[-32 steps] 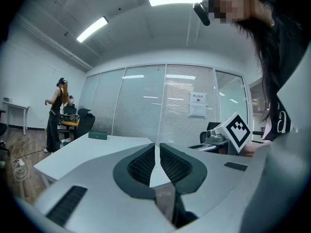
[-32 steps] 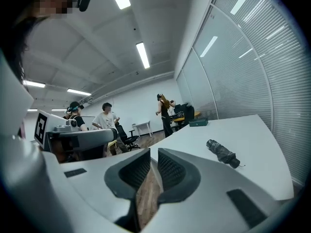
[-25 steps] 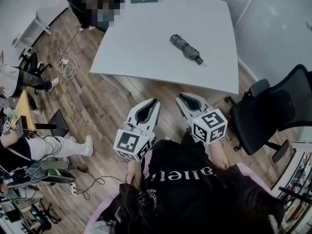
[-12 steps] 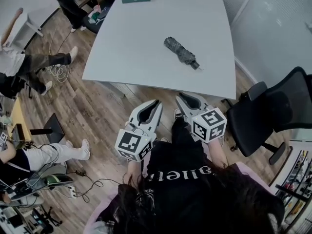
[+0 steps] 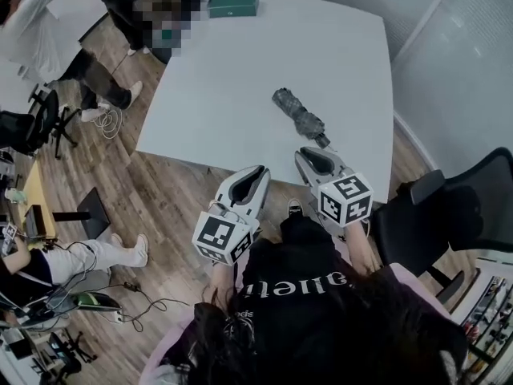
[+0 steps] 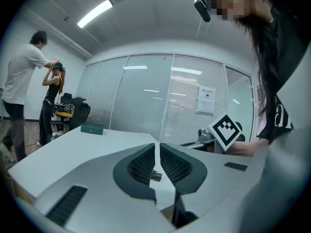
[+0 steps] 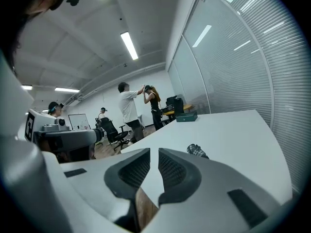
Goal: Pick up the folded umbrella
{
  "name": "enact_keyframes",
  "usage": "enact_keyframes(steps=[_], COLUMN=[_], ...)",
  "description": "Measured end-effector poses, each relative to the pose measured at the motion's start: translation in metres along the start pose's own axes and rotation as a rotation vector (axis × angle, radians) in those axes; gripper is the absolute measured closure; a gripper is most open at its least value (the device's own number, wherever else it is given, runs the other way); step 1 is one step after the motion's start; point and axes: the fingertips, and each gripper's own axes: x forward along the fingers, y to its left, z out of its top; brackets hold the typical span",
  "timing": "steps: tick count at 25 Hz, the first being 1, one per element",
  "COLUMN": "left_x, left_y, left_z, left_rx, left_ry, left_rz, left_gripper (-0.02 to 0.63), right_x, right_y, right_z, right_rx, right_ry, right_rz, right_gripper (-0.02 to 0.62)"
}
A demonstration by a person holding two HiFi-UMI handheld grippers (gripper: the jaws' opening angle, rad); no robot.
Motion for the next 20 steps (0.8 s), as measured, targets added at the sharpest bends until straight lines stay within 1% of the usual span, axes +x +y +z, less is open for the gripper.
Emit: enact_keyframes(steps=[6, 12, 14, 20], left_x=[0.045, 0.079, 0.088, 0.105], left_y=[0.013, 0.021, 0.025, 0.028], left_z=[0.008, 0.011, 0.01, 0.009], left_rx=[0.006, 0.008, 0.006, 0.005], left_ry=[0.017, 0.04, 0.05, 0.073], left_rz=[0.017, 0.036, 0.044, 0.06], left_gripper=[0.557, 0.557, 0.557, 0.557], right_x=[0.03, 0.066, 0.081, 0.12], right_y=[-0.047, -0.1, -0.116, -0.156], right_z=[0.008, -0.01, -0.02, -0.055], right_rx=[-0.002, -0.006, -0.012, -0.047], right_ry=[0.039, 0.14, 0.182, 0.33], right_rz=[0.025, 0.02, 0.02, 0.015], right_gripper=[0.538, 0.535, 0.516, 0.431])
